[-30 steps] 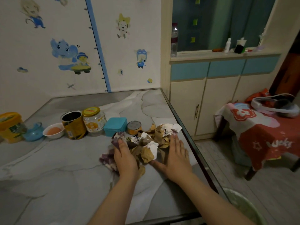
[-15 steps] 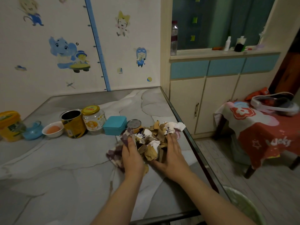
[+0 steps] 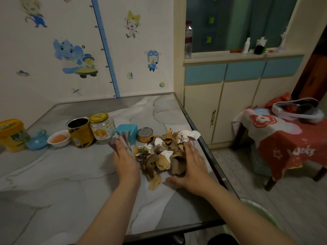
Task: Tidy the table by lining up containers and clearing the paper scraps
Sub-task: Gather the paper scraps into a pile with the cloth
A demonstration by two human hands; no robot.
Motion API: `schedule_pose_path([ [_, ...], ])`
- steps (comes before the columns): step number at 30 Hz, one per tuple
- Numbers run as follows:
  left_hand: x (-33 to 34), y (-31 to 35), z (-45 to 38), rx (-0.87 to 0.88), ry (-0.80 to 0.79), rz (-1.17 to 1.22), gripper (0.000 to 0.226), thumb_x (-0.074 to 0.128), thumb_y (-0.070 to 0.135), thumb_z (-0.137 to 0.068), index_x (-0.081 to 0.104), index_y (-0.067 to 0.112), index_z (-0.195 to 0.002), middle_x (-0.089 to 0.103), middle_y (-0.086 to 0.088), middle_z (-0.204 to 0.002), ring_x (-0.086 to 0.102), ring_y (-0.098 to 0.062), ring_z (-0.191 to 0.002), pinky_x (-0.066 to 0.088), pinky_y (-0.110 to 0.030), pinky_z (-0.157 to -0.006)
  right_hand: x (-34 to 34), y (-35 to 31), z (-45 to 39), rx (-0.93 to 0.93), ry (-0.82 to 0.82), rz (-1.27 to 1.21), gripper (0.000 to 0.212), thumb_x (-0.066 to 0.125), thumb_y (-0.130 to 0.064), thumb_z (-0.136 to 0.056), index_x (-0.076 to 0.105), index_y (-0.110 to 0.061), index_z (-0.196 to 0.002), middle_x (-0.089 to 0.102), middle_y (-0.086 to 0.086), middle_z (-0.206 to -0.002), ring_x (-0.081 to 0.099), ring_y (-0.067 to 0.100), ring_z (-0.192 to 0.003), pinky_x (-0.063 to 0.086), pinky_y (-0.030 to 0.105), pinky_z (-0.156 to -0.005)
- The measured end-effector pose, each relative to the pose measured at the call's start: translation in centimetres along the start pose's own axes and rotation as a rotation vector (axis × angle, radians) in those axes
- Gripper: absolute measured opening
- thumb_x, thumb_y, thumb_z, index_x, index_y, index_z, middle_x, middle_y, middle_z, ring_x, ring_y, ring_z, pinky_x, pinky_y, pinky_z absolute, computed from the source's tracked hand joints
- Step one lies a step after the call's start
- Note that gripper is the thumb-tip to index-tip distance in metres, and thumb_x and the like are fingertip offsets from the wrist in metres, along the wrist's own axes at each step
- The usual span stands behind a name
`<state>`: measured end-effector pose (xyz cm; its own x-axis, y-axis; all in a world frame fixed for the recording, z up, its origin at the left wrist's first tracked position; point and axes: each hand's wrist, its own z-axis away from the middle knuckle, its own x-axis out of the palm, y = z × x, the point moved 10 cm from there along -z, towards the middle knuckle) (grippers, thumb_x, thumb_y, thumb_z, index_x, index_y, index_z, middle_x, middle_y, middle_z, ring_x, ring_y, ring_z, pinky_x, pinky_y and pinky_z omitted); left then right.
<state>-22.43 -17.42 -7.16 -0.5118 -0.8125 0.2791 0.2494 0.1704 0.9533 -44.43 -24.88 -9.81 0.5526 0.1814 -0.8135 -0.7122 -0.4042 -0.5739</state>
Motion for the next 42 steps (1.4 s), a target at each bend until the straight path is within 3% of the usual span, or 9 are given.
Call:
schedule_pose_path([
  [8, -3.3, 2.4, 0.2, 0.069, 0.029, 0.083, 0.055, 0.036, 0.055, -0.097, 0.044, 0.025, -0.142, 0.054, 0.005, -0.136, 0.049, -0.014, -0.125, 0.037, -0.032, -0.103, -2.6, -0.1, 2.5, -0.056, 0.073, -0.062, 0.119, 0.060, -0.076, -0.069, -0.016, -0.035, -0.151, -0.016, -0.015, -0.160, -0.012, 0.009, -0.147, 0.005, 0.045, -0.121],
  [18, 2.1, 4.5, 9.3, 0.152, -0.229, 0.136, 0.054, 0.035, 0.050, -0.098, 0.039, 0.024, -0.145, 0.056, 0.004, -0.134, 0.053, -0.010, -0.121, 0.042, -0.022, -0.094, -6.1, -4.6, 4.9, -0.135, 0.134, -0.133, 0.065, 0.053, -0.042, -0.094, 0.024, -0.030, -0.151, 0.017, -0.010, -0.158, 0.008, 0.009, -0.147, 0.019, 0.041, -0.120],
  [21, 3.7, 4.7, 10.6, 0.075, -0.321, 0.245, 0.055, 0.036, 0.051, -0.097, 0.042, 0.022, -0.144, 0.060, 0.000, -0.130, 0.057, -0.014, -0.120, 0.045, -0.030, -0.098, -6.3, -5.8, 5.3, -0.114, 0.091, -0.295, 0.060, 0.057, -0.039, -0.094, 0.026, -0.038, -0.145, 0.027, -0.016, -0.149, 0.020, -0.012, -0.133, 0.024, 0.018, -0.111],
  [24, 5.8, 2.9, 11.7, -0.143, -0.446, 0.390, 0.050, 0.038, 0.055, -0.094, 0.057, 0.023, -0.128, 0.068, -0.008, -0.119, 0.063, -0.025, -0.112, 0.048, -0.043, -0.097, -5.8, -5.5, 5.6, -0.066, -0.005, -0.635, 0.056, 0.062, -0.030, -0.092, 0.027, -0.041, -0.135, 0.042, -0.027, -0.123, 0.042, -0.032, -0.100, 0.036, -0.004, -0.078],
  [28, 6.9, -1.9, 13.4, -0.479, -0.562, 0.364, 0.067, 0.036, 0.068, -0.087, 0.064, 0.019, -0.123, 0.067, -0.016, -0.120, 0.060, -0.036, -0.114, 0.041, -0.056, -0.103, -4.6, -2.4, 5.7, 0.117, -0.051, -0.894, 0.078, 0.076, -0.057, -0.071, 0.038, -0.039, -0.137, 0.059, -0.012, -0.127, 0.059, 0.009, -0.115, 0.051, 0.030, -0.094],
  [30, 6.1, -3.7, 13.5, -0.560, -0.566, 0.333, 0.070, 0.036, 0.069, -0.086, 0.064, 0.016, -0.123, 0.068, -0.018, -0.117, 0.061, -0.038, -0.112, 0.044, -0.055, -0.099, -3.9, -1.0, 6.0, 0.199, -0.090, -0.924, 0.064, 0.079, -0.051, -0.071, 0.051, -0.034, -0.126, 0.066, -0.005, -0.118, 0.066, 0.015, -0.106, 0.054, 0.041, -0.093],
  [35, 3.2, -4.1, 13.7, -0.405, -0.627, 0.085, 0.041, 0.062, 0.034, -0.083, 0.062, 0.015, -0.120, 0.072, -0.013, -0.109, 0.070, -0.029, -0.099, 0.056, -0.044, -0.079, -3.1, -1.1, 6.1, 0.205, -0.041, -0.823, 0.020, 0.067, -0.033, -0.088, 0.064, -0.026, -0.107, 0.072, -0.002, -0.101, 0.070, 0.013, -0.094, 0.057, 0.036, -0.087],
  [38, 0.8, -2.6, 11.5, -0.252, -0.513, -0.078, 0.031, 0.064, -0.002, -0.083, 0.066, 0.016, -0.109, 0.073, -0.012, -0.105, 0.072, -0.028, -0.092, 0.058, -0.038, -0.072, -2.7, -3.6, 5.7, 0.146, -0.016, -0.843, 0.020, 0.064, -0.031, -0.091, 0.064, -0.028, -0.110, 0.071, -0.005, -0.104, 0.067, 0.013, -0.099, 0.055, 0.033, -0.089],
  [42, -4.6, 0.1, 5.7, -0.266, -0.228, -0.062, 0.032, 0.061, -0.003, -0.080, 0.065, 0.012, -0.109, 0.071, -0.016, -0.100, 0.069, -0.032, -0.087, 0.057, -0.043, -0.073, -0.7, -6.5, 5.2, 0.080, -0.119, -0.875, 0.029, 0.062, -0.038, -0.091, 0.052, -0.042, -0.118, 0.068, -0.004, -0.109, 0.069, 0.014, -0.094, 0.058, 0.040, -0.078],
])
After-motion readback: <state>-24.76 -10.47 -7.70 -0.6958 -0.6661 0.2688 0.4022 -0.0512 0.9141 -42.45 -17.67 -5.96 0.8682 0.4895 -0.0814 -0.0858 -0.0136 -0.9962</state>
